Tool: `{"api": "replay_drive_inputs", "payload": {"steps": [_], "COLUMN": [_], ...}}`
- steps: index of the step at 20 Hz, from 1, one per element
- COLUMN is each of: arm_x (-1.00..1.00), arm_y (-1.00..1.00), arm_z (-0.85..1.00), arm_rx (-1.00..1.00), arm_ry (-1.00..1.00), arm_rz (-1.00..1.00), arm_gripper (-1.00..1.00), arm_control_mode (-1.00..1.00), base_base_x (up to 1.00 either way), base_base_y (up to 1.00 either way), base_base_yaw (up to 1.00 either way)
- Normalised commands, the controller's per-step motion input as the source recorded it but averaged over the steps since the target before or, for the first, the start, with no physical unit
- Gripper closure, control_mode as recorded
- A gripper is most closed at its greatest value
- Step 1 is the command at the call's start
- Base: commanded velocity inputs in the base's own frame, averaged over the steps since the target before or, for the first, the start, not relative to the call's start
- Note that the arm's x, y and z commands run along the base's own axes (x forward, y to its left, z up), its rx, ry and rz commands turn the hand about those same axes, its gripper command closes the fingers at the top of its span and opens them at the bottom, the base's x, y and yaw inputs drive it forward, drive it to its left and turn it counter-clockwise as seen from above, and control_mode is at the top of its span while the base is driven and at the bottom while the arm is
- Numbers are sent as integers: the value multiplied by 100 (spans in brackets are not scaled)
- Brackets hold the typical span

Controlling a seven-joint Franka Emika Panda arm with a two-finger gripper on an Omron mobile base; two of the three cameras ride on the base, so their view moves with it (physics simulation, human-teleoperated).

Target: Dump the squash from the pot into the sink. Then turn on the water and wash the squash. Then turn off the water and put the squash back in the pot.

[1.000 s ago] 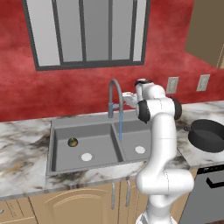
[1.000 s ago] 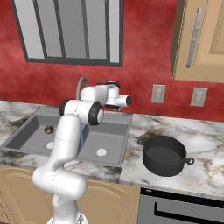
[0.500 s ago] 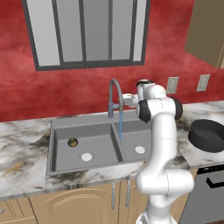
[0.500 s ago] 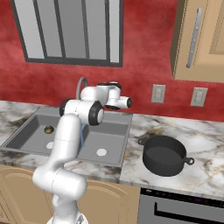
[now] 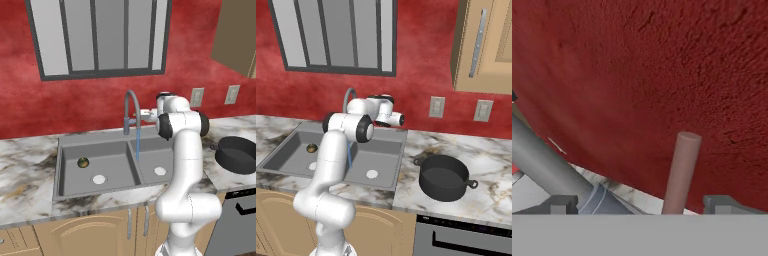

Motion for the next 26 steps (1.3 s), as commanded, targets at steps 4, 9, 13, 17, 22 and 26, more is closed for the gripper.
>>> {"api": "replay_drive_inputs", "payload": {"steps": [4, 9, 13, 17, 22, 26], "arm_x": [39, 39, 44, 50, 53, 49], "arm_y": [61, 73, 83, 92, 95, 87], "arm_z": [59, 62, 75, 88, 99, 100], "arm_rx": [2, 3, 4, 3, 0, 0], "arm_ry": [-15, -13, -13, -16, -22, -29], "arm_rz": [9, 10, 12, 14, 12, 11], "arm_gripper": [-100, -100, -100, -100, -100, -100], "arm_control_mode": [-100, -100, -100, -100, -100, -100], "base_base_x": [0, 0, 0, 0, 0, 0], "base_base_y": [0, 0, 0, 0, 0, 0], "base_base_yaw": [0, 0, 0, 0, 0, 0]}}
